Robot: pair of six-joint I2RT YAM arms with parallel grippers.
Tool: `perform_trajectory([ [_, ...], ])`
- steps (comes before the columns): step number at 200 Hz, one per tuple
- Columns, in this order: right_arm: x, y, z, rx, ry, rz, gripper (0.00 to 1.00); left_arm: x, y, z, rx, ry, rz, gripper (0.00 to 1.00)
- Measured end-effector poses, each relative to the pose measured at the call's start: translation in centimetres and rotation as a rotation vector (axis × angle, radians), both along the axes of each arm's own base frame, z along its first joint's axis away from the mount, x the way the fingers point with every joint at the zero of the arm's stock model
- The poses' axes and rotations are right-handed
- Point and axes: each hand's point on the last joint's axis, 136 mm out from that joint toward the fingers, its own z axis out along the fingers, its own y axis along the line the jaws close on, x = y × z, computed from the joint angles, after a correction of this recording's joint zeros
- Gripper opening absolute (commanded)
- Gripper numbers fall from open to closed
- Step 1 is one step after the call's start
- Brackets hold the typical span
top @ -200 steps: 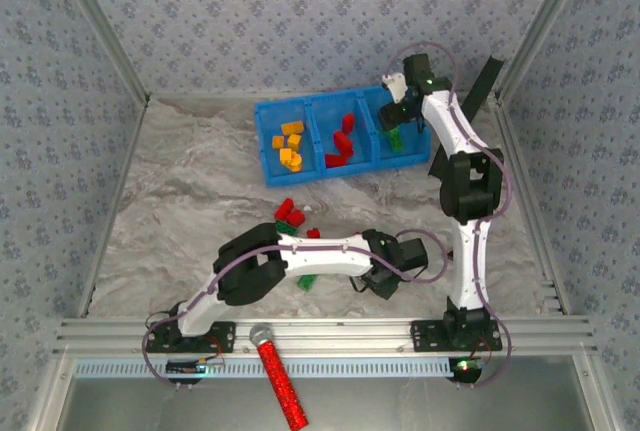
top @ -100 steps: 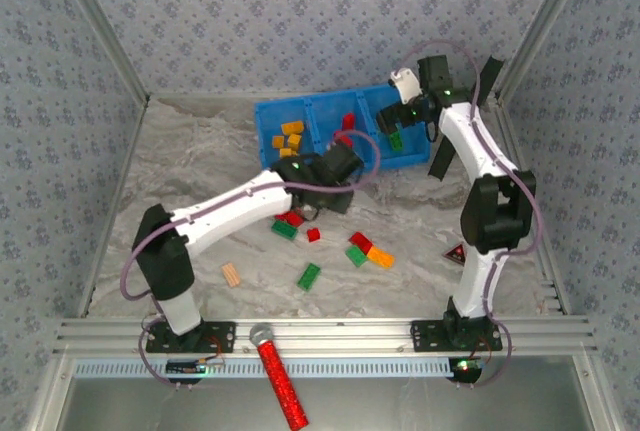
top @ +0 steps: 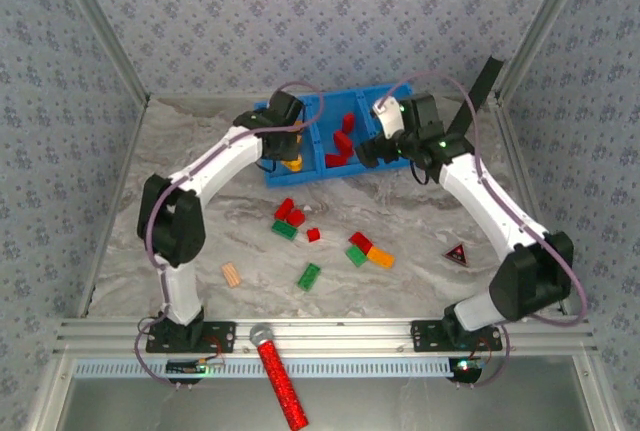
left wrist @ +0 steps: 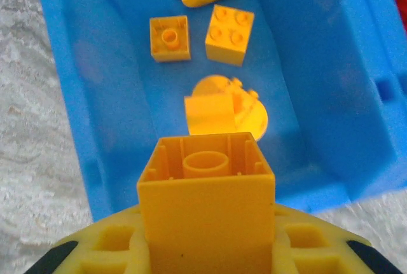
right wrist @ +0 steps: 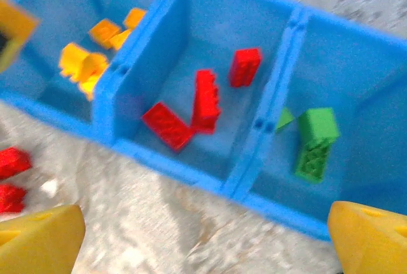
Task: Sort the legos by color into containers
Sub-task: Place the lego in the container.
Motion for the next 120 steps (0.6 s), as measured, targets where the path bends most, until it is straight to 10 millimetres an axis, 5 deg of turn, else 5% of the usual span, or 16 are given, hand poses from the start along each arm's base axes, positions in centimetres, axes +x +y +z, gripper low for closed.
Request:
perform_trajectory([
  [66, -6.8, 2.4, -3.1, 0.006, 0.093, 0.117, 1.00, 4.4, -1.3, -4.5, -0.003, 0.054, -0.010, 0.12],
  [120, -12.6, 3.9, -9.8, -0.049, 0.293, 0.169, 1.00, 5.9, -1.5, -5.0, -0.022, 0.054, -0.002, 0.14],
])
